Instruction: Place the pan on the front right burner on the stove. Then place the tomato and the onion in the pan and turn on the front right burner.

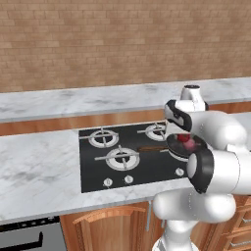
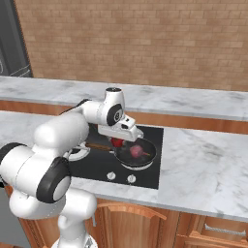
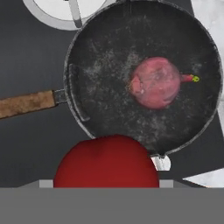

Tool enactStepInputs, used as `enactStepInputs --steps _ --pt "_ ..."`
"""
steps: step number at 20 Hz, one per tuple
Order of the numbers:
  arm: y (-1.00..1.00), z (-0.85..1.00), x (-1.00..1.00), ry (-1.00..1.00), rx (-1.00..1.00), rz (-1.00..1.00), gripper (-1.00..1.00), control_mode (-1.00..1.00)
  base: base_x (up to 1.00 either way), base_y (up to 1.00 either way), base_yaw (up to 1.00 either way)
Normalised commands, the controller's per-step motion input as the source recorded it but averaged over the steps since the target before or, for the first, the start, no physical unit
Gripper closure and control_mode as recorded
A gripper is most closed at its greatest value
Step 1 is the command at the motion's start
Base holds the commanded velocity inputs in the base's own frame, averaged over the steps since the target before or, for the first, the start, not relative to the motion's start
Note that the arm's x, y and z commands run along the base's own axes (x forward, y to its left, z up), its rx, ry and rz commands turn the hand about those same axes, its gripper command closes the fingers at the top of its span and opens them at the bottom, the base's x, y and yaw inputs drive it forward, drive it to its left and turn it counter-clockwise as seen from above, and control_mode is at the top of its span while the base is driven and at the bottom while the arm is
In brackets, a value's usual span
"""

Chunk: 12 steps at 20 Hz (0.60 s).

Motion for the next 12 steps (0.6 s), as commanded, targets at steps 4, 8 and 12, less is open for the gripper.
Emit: enactStepInputs --steps 4,8,12 --pt "-0.14 -0.31 0.19 0.0 0.0 -0.04 1.0 -1.0 0.0 0.0 0.0" --pt "-0.16 -0.21 0.11 0.0 0.0 -0.07 1.0 -1.0 0.0 0.0 0.0" --pt "-0.06 -0.15 0.0 0.0 0.0 -0.07 1.0 -1.0 0.0 0.0 0.0"
